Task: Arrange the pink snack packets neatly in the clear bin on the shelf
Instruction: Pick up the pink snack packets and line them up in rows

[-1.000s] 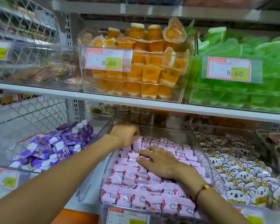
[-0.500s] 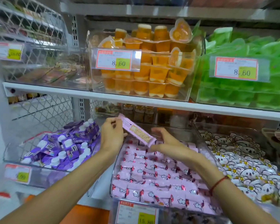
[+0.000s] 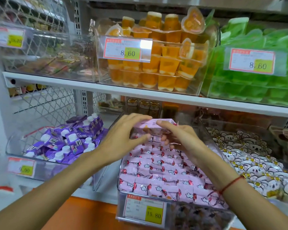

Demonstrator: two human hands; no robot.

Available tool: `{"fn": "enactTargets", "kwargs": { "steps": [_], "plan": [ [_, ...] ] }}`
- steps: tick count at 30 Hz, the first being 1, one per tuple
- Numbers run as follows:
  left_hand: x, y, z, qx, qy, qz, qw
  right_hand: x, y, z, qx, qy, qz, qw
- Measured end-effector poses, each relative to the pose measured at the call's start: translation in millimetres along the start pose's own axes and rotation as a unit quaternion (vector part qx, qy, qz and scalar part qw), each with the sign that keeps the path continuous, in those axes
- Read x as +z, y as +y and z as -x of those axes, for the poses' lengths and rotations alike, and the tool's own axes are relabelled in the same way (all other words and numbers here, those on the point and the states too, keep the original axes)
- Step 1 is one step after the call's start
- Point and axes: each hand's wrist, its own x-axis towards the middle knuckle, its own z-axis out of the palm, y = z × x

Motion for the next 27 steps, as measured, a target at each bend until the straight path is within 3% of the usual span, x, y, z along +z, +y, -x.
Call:
{"fn": "enactTargets", "kwargs": {
  "steps": [3, 5, 9, 13, 16, 20, 24, 27],
  "plan": [
    [-0.6, 2.2, -0.3, -0.045, 0.016, 0.082, 0.995, -0.1, 0.1, 0.6, 0.029, -0.013, -0.029, 0.999],
    [0.3, 6.1, -2.2, -0.089, 0.023, 0.139, 0.986, -1.6, -0.7, -1.1, 0.045, -0.015, -0.106, 0.993],
    [3.2, 10.9, -1.2, -0.132, 0.038, 0.148, 0.979, -3.1, 1.4, -2.0, -0.015, -0.042, -0.128, 0.991],
    [6.1, 19.5, 6.6, -0.139, 0.058, 0.133, 0.98, 5.3, 9.7, 0.5, -0.097, -0.013, -0.081, 0.992],
    [3.6, 16.8, 25.9, -0.155, 0.115, 0.1, 0.976, 4.8, 12.7, -2.8, -0.092, 0.102, -0.056, 0.989],
    [0.4, 10.2, 50.1, -0.235, 0.07, 0.102, 0.964, 0.3, 20.6, -16.6, -0.076, 0.244, 0.035, 0.966],
    [3.3, 9.3, 52.2, -0.273, 0.054, 0.092, 0.956, 10.6, 29.4, -30.3, -0.11, 0.221, 0.084, 0.966],
    [4.5, 8.4, 53.5, -0.276, 0.055, 0.099, 0.955, 14.9, 31.8, -42.3, -0.101, 0.143, 0.216, 0.961]
  ]
}}
